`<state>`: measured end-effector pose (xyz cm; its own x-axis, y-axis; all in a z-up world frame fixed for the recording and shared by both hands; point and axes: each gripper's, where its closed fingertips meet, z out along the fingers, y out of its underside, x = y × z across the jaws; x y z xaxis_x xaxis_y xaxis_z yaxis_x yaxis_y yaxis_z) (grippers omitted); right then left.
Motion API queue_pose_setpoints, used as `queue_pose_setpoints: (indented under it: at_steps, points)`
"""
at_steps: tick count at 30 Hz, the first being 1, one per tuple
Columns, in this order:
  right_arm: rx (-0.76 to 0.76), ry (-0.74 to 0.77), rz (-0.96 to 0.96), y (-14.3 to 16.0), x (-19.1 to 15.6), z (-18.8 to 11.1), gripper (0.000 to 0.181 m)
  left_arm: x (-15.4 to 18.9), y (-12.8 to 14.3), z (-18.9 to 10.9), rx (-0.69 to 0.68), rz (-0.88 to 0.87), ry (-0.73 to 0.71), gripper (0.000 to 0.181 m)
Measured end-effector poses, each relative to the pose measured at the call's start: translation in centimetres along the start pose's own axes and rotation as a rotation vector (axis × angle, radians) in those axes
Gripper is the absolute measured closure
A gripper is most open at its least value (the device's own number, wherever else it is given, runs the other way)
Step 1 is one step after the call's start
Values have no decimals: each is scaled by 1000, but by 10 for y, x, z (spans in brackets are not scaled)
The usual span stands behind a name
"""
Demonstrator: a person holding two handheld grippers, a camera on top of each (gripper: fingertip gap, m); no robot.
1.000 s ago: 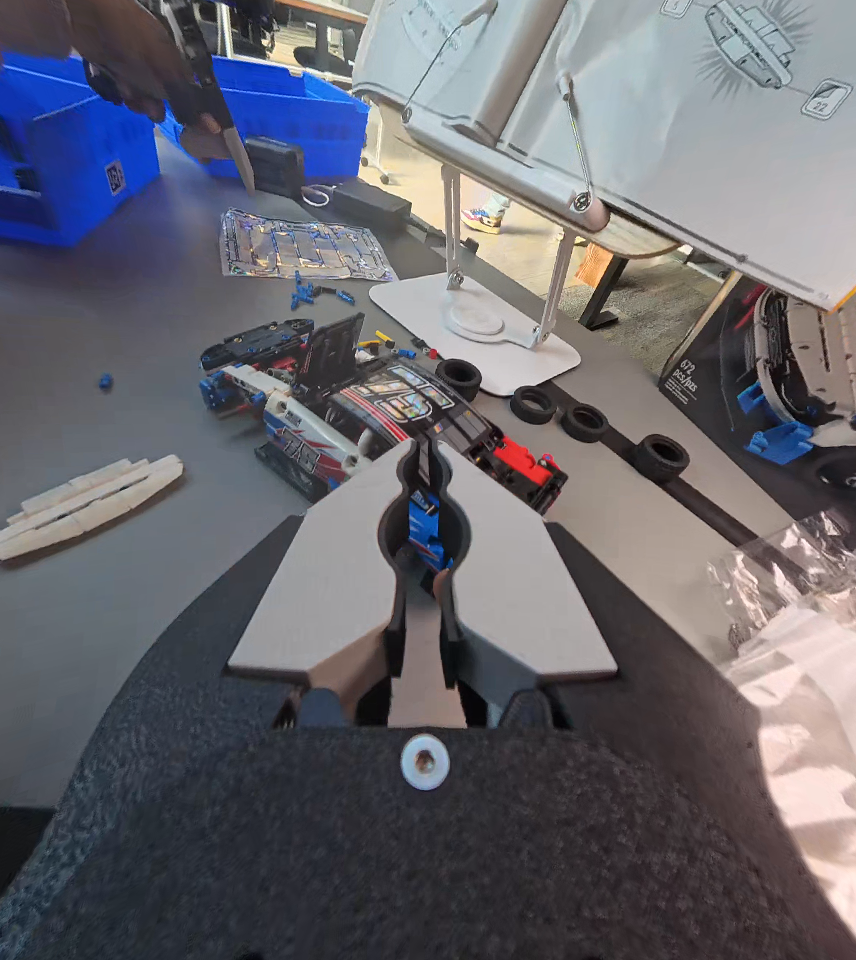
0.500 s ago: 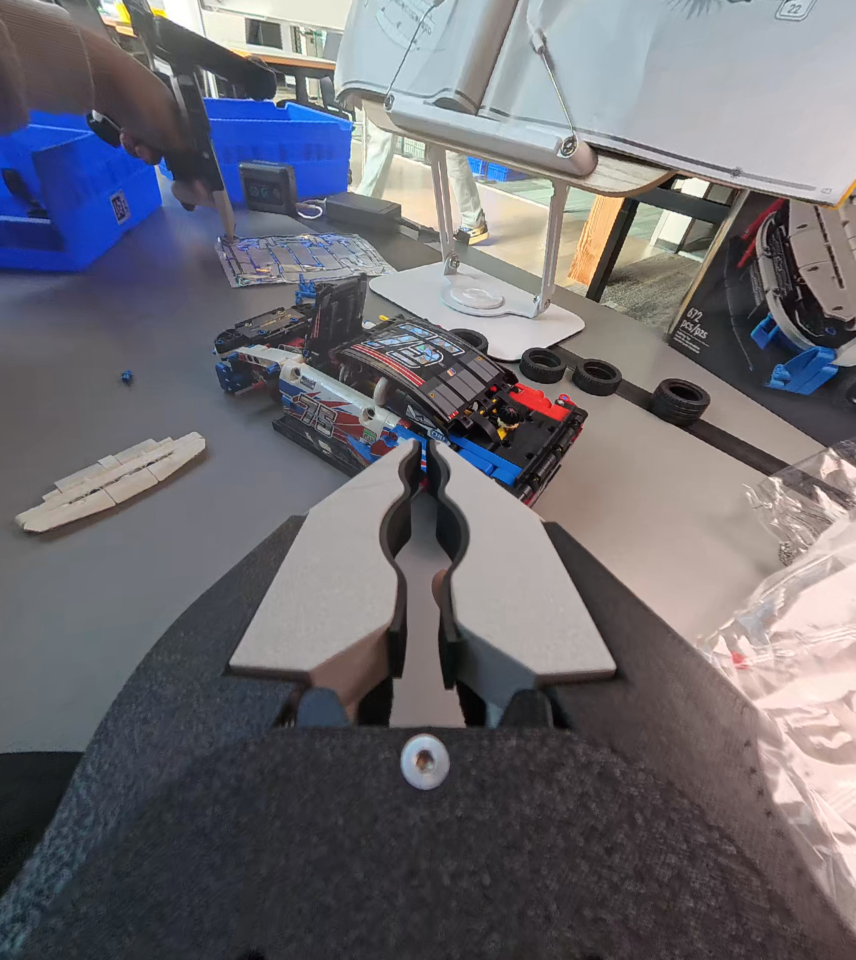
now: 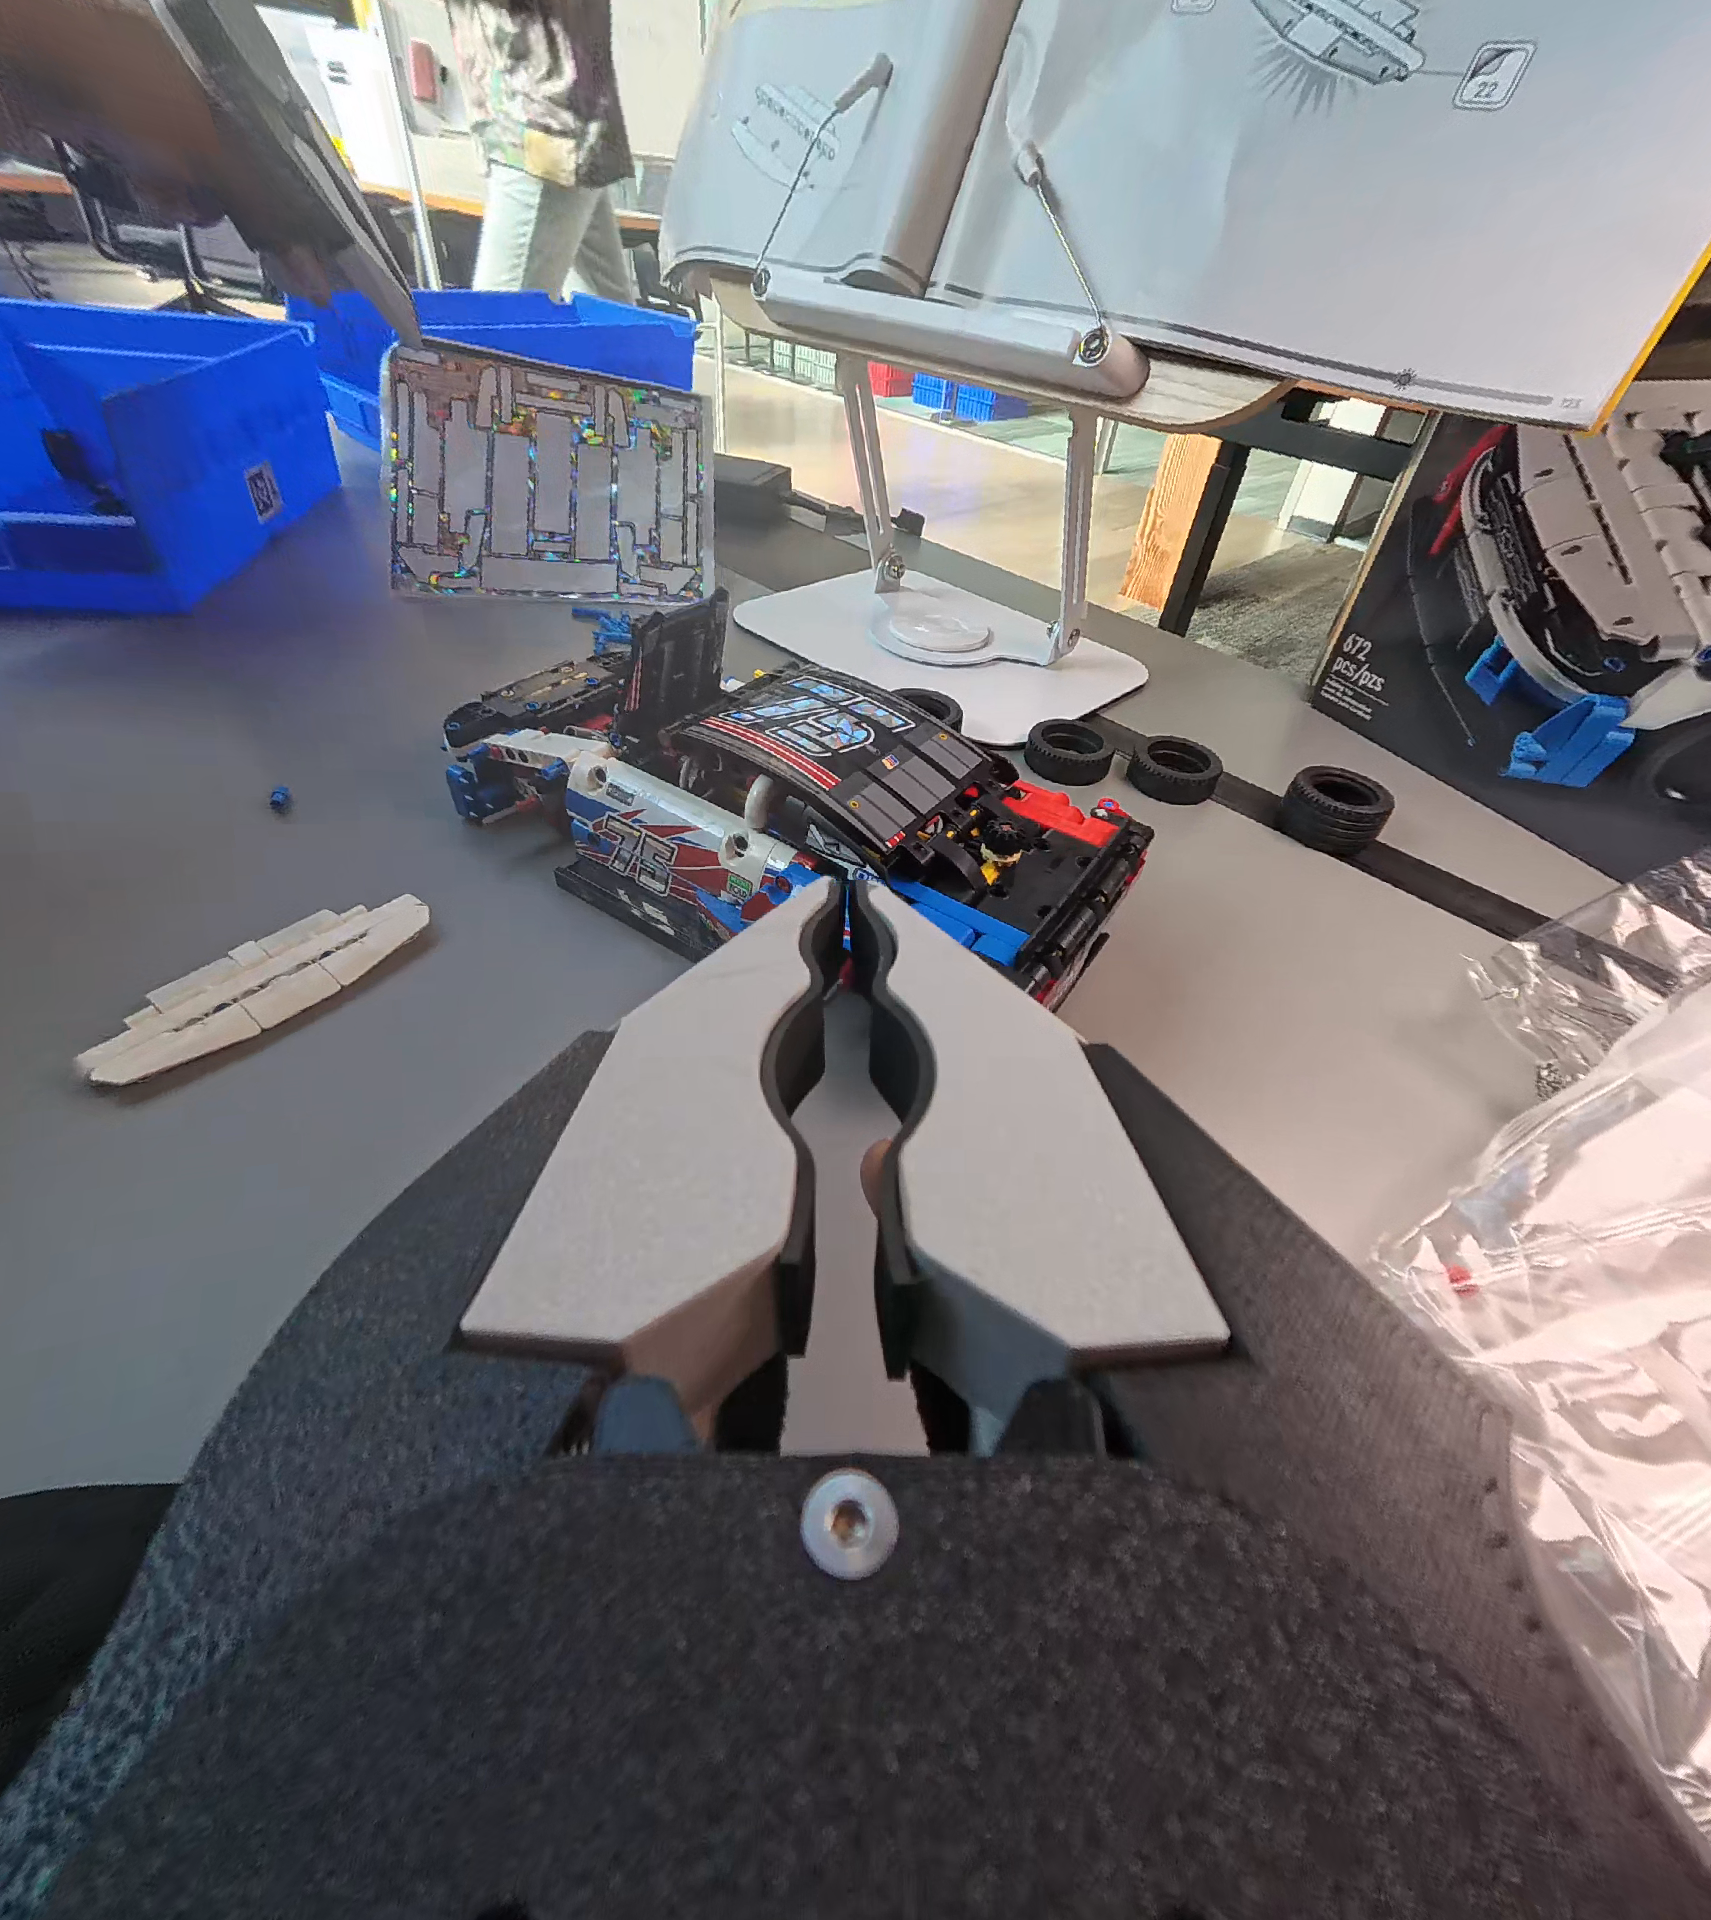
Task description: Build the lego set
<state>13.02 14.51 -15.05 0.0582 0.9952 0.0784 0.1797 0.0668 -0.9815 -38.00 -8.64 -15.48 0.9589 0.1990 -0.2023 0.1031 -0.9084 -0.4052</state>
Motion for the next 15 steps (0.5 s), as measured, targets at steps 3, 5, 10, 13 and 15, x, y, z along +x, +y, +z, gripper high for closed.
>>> queue_pose_setpoints:
  at_steps: [3, 5, 10, 13, 15]
  points:
    - [3, -6, -14, -3, -4, 0, 181, 4, -4, -31, 66, 64, -38, 181]
    - [3, -14, -21, -4, -7, 1, 181, 9, -4, -51, 107, 99, -57, 181]
    - [6, -40, -47, -11, -18, 5, 181, 26, -4, -101, 206, 181, -91, 181]
    - [13, -64, -67, -19, -28, 7, 181, 44, -8, -133, 294, 213, -75, 181]
    - [29, -100, -70, -29, -39, 11, 181, 58, -14, -156, 369, 226, -50, 181]
